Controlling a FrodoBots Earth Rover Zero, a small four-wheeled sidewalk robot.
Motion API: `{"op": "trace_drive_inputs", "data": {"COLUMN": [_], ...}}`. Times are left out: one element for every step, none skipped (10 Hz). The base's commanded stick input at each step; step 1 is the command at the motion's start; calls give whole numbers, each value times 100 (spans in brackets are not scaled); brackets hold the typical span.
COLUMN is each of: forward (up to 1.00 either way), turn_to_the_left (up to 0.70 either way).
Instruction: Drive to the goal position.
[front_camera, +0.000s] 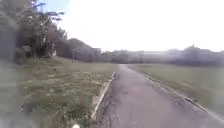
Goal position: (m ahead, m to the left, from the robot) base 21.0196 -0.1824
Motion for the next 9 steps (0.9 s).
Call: {"op": "trace_drive_inputs", "data": {"forward": [70, 70, 70, 70, 70, 70, 70, 70, 70], "turn_to_the_left": [-35, -35, -35, 0, 0, 0, 0, 0, 0]}}
